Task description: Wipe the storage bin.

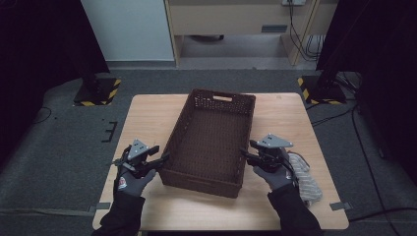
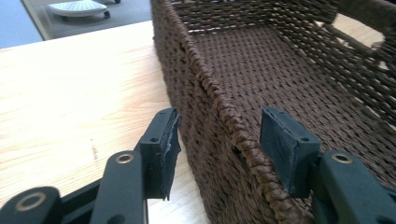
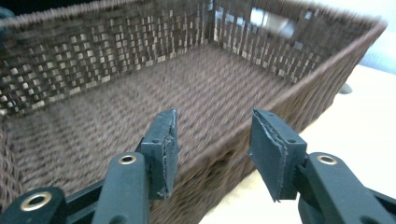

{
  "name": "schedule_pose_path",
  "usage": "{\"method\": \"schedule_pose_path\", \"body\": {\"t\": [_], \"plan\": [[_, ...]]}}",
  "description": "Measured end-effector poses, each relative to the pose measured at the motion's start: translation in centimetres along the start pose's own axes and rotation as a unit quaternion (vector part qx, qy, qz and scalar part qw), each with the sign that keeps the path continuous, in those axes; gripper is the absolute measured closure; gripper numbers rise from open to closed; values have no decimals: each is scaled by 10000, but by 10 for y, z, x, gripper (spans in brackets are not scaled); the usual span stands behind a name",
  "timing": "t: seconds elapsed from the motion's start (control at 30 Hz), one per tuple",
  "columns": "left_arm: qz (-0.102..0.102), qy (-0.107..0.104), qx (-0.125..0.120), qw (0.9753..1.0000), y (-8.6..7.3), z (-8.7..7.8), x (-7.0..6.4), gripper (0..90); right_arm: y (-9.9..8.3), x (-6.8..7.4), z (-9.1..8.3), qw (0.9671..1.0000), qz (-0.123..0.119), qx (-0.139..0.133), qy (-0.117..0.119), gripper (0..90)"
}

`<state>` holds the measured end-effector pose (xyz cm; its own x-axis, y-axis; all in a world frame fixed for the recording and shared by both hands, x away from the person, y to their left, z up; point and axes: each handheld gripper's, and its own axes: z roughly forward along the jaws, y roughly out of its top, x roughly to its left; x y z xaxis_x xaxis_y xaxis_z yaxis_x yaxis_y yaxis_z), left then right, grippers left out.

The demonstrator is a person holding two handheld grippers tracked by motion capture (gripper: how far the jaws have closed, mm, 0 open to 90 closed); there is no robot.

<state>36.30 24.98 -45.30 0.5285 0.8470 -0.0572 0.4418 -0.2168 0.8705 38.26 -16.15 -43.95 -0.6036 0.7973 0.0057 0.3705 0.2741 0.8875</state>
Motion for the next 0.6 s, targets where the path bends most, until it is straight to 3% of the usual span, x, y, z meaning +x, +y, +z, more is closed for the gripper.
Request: {"method": "schedule_pose_path", "body": {"t": [0.13,0.27,0.6], "plan": [[-138,114,-44,9998,-2,-4,8,461,7,-5,-6,9996,101,-256,-69,491],[-263,215,-76,9994,-2,-6,17,459,10,-11,-5,9993,155,-290,-190,467],[-571,361,-189,9975,-4,-1,34,461,12,-25,24,9979,269,-173,-564,427]]}}
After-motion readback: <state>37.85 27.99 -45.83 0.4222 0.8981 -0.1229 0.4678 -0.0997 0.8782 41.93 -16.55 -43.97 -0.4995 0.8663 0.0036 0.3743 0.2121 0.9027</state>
